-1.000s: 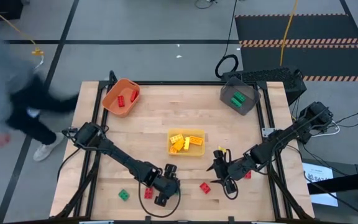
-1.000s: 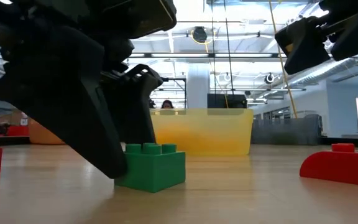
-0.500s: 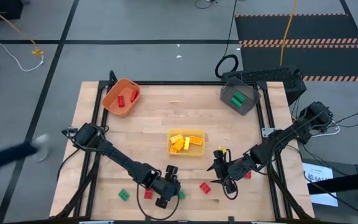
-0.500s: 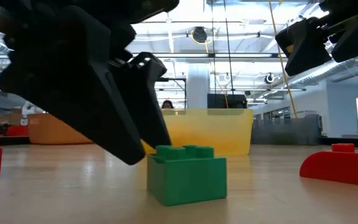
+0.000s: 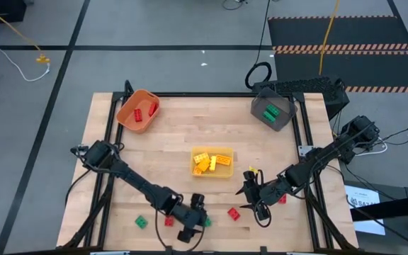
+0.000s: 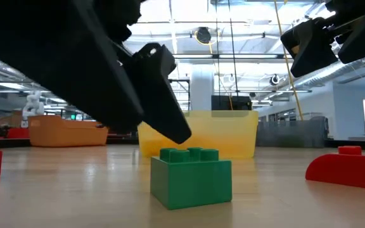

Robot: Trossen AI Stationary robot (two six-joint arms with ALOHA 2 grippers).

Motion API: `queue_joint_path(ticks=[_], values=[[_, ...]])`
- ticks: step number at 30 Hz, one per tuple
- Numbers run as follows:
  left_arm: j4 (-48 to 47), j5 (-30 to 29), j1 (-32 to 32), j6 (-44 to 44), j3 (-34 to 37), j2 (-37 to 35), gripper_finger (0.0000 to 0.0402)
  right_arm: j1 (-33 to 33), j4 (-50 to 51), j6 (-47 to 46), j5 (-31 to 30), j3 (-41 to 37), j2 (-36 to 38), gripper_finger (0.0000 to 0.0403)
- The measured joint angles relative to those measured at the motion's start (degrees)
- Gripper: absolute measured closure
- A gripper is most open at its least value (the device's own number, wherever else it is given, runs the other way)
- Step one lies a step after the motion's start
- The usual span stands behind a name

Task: Sort & place blocks by color
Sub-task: Put the center green 4-stud game piece into the black bin

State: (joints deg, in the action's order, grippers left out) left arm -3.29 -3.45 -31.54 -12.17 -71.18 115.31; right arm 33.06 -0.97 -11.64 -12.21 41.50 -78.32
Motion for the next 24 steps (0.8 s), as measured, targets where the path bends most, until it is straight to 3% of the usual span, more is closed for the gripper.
queue_joint_path(ticks=[6, 10, 16, 24], values=[[3.9, -3.7, 0.3, 10.0, 0.0, 0.0, 0.0106, 0.0, 0.0, -0.8, 0.0, 0.0, 0.0, 0.0177], [5.1, -3.7, 2.5, 10.0, -0.1, 1.2, 0.0118, 0.0, 0.5, -2.1, 0.0, 0.0, 0.0, 0.0177], [8.3, 1.7, 3.0, 8.9, -0.1, 4.2, 0.0121, 0.0, 1.9, -2.2, 0.0, 0.0, 0.0, 0.0177], [6.6, -0.4, 2.9, 9.9, -0.1, 4.0, 0.0121, -0.1, 2.7, -2.7, 0.0, 0.0, 0.0, 0.0177]])
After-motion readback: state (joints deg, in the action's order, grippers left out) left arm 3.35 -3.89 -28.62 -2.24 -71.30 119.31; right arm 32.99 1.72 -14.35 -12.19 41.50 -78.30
